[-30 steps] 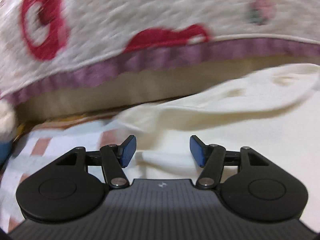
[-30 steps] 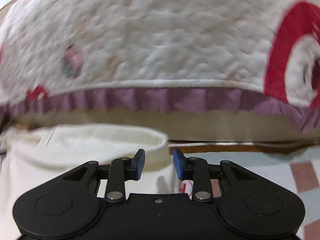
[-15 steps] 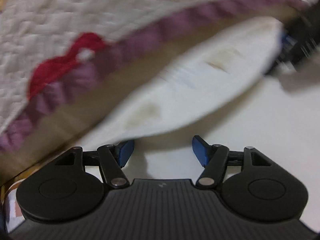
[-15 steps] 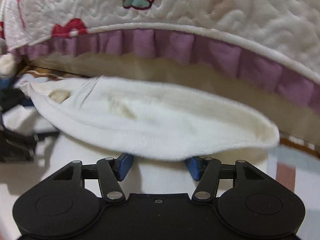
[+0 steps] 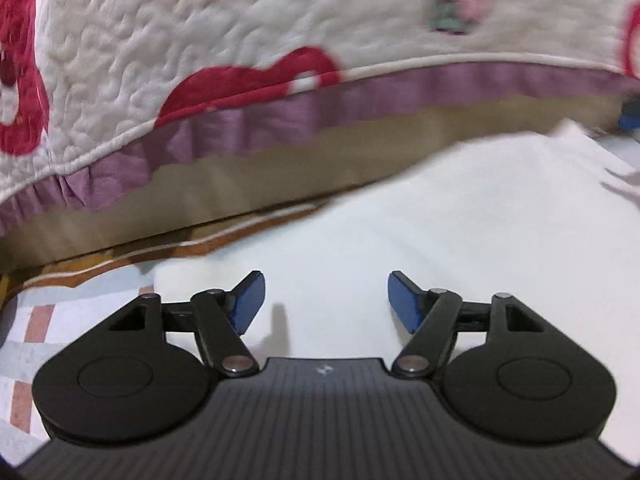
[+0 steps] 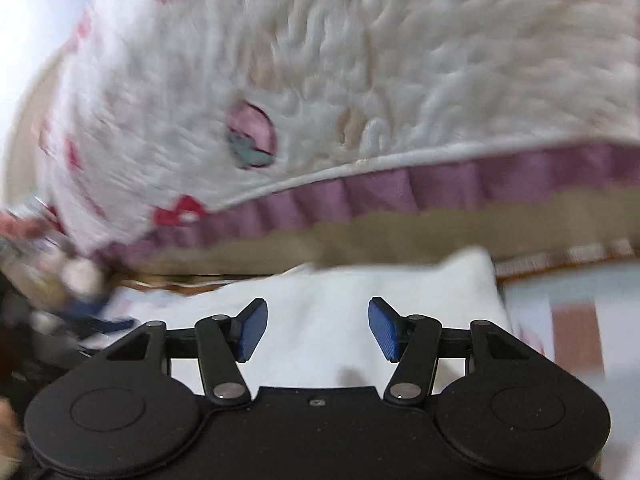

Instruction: Fold clothes

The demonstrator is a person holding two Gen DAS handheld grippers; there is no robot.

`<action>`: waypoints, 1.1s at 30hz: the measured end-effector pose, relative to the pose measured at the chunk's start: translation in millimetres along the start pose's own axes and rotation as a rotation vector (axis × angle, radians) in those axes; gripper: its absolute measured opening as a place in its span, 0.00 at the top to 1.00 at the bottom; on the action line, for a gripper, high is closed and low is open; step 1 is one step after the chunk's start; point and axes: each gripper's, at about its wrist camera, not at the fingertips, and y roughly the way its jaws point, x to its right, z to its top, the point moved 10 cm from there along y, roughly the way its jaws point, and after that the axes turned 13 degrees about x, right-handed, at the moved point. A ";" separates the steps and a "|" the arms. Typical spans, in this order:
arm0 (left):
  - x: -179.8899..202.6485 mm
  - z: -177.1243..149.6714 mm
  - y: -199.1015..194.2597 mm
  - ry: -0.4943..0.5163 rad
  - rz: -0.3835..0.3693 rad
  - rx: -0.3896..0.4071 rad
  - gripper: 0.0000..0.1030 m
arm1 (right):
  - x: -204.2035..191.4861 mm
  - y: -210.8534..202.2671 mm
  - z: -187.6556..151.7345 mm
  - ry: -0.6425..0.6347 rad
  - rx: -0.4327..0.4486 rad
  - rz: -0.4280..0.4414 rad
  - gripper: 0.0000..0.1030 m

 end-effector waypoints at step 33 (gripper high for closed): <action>-35.6 -124.9 -158.8 -0.519 0.346 -0.129 0.22 | 35.1 -136.6 -98.1 0.207 0.261 -0.266 0.82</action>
